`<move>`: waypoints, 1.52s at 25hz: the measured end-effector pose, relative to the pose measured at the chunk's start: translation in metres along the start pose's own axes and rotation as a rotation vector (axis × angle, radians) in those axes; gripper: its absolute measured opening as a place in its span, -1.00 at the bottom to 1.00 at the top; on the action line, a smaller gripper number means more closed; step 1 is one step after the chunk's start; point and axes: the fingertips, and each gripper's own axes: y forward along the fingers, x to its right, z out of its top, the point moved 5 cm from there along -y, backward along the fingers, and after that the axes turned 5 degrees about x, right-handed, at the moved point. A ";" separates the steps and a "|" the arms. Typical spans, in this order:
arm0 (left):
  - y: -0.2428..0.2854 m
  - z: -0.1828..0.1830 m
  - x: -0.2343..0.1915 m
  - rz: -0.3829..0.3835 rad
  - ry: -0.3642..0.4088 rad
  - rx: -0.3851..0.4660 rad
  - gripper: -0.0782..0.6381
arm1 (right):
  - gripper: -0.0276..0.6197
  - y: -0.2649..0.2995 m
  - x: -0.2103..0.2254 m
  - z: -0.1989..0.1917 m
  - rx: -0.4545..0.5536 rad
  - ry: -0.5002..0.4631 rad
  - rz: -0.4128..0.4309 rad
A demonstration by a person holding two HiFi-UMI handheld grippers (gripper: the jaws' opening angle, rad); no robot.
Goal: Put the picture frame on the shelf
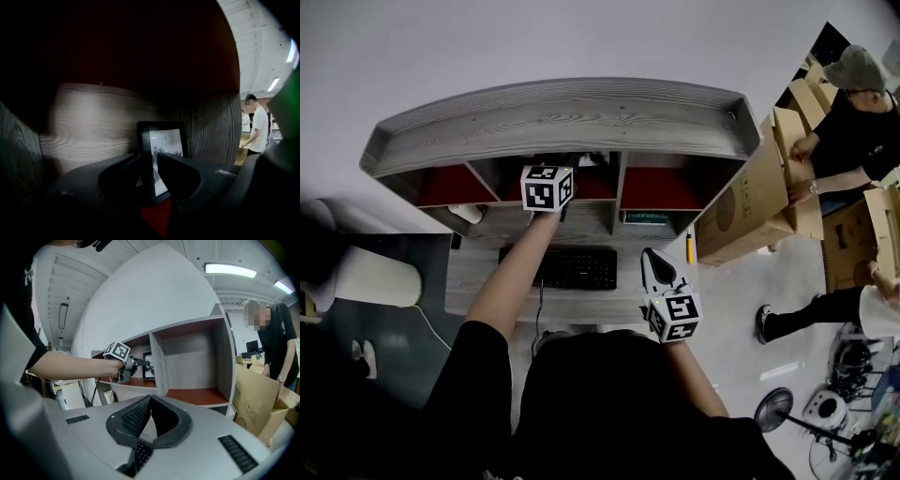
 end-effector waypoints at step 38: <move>-0.411 -0.076 0.100 -0.066 -0.150 0.133 -0.03 | -0.88 -0.126 -0.194 -0.027 0.021 -0.036 0.005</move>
